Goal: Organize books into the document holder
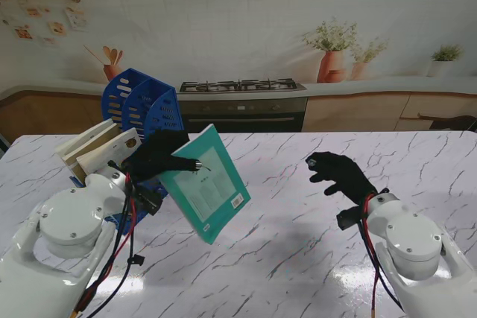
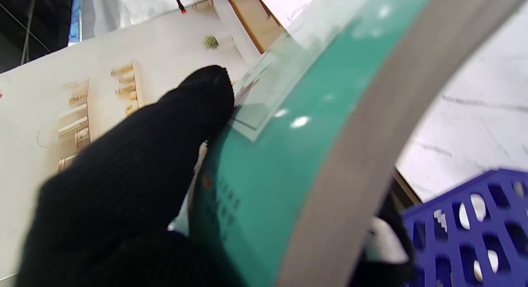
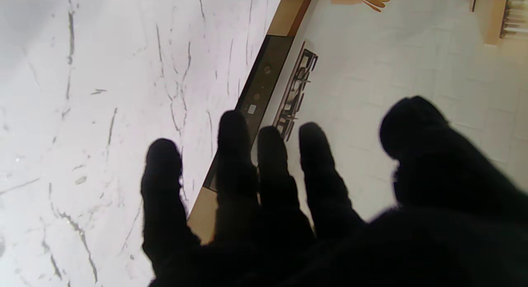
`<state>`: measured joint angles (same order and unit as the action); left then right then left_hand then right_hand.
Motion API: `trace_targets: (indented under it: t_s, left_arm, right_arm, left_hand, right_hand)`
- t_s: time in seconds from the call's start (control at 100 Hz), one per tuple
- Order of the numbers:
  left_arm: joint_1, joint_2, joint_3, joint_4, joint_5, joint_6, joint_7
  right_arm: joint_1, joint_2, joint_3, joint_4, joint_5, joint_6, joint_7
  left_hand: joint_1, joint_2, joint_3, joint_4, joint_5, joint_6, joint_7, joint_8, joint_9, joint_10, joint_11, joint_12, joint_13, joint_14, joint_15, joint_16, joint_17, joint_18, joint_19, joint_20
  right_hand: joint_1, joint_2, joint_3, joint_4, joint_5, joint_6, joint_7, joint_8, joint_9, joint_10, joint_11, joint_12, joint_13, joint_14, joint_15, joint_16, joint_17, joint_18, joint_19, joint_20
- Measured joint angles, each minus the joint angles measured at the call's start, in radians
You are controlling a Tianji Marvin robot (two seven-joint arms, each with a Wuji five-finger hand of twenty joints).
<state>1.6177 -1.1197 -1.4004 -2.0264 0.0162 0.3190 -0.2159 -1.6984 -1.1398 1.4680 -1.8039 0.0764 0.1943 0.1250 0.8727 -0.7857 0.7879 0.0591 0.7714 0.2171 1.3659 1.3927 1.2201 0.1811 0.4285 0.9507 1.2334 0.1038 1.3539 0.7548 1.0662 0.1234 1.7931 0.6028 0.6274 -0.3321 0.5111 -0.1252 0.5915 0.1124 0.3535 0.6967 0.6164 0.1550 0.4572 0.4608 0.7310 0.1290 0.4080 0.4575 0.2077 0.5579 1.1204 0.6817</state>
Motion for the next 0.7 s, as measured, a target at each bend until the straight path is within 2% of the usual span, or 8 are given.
trace_targets:
  t_s: [0.12,0.19,0.34,0.48,0.6,0.7]
  left_arm:
    - [0.027,0.002,-0.049,-0.058,0.071,0.019,0.004]
    - [0.039,0.004,-0.083,-0.088,0.087,0.042,0.001]
    - [0.063,0.017,-0.161,-0.154,0.160,0.089,-0.048]
    - [0.088,0.026,-0.227,-0.194,0.171,0.137,-0.065]
    - [0.112,0.028,-0.274,-0.219,0.225,0.164,-0.068]
    - [0.127,0.028,-0.321,-0.227,0.218,0.194,-0.067]
  right_arm:
    - [0.001,0.000,-0.004,0.007,0.000,-0.008,0.000]
    - [0.001,0.000,-0.004,0.010,-0.003,-0.015,-0.001]
    - [-0.003,-0.002,-0.004,0.010,-0.020,-0.027,-0.017]
    - [-0.007,-0.004,-0.003,0.010,-0.020,-0.028,-0.028]
    - [-0.014,-0.005,-0.001,0.009,-0.019,-0.028,-0.030]
    - [-0.019,-0.005,0.000,0.007,-0.025,-0.029,-0.032]
  left_hand:
    - [0.000,0.000,0.000,0.000,0.000,0.000,0.000,0.000,0.000,0.000,0.000,0.000,0.000,0.000,0.000,0.000,0.000,0.000,0.000,0.000]
    - [0.000,0.000,0.000,0.000,0.000,0.000,0.001,0.000,0.000,0.000,-0.001,0.000,0.000,0.000,0.000,-0.001,0.000,0.000,0.000,0.000]
    - [0.000,0.000,0.000,0.000,0.000,0.000,0.001,0.000,0.000,0.000,-0.001,0.000,0.000,0.000,0.000,-0.001,0.000,0.000,0.000,0.000]
    - [0.000,0.000,0.000,0.000,0.000,0.000,0.001,0.001,0.000,0.000,-0.002,0.000,0.000,0.000,0.000,-0.001,0.000,0.000,0.000,0.000]
    - [0.000,0.000,0.000,0.000,0.000,0.000,0.001,0.003,0.000,0.000,-0.002,0.000,0.000,0.000,0.000,-0.001,0.000,0.000,0.000,0.000]
    - [0.000,0.000,0.000,0.000,0.000,0.000,0.001,0.008,0.000,0.000,-0.003,0.000,0.000,0.000,0.000,-0.001,0.000,0.000,0.000,0.000]
  right_hand:
    - [0.000,0.000,-0.010,0.000,0.000,0.000,0.000,0.000,0.000,0.000,0.000,0.000,0.000,0.000,0.000,0.000,0.000,0.000,0.000,0.000]
    - [0.000,0.000,-0.012,0.000,0.000,0.000,0.000,0.000,0.000,0.000,0.000,0.000,0.000,0.000,0.000,0.000,0.000,0.000,0.000,0.000]
    - [0.000,0.000,-0.012,0.000,0.000,0.000,0.000,0.000,0.000,0.000,0.001,0.000,0.000,0.000,0.000,0.000,0.000,0.000,0.000,0.000]
    - [0.000,0.000,-0.012,0.009,0.000,0.000,0.000,0.000,0.000,0.000,0.010,0.002,0.000,0.000,0.000,0.000,0.000,0.000,0.000,0.000]
    - [0.000,0.000,-0.012,0.009,0.000,0.000,0.000,0.000,0.000,0.000,0.010,0.002,0.000,0.000,0.000,0.000,0.000,0.000,0.000,0.000]
    - [0.000,0.000,-0.011,0.009,0.001,0.000,0.000,0.000,0.001,0.000,0.010,0.002,0.000,0.000,0.000,0.000,0.001,0.000,0.000,0.000]
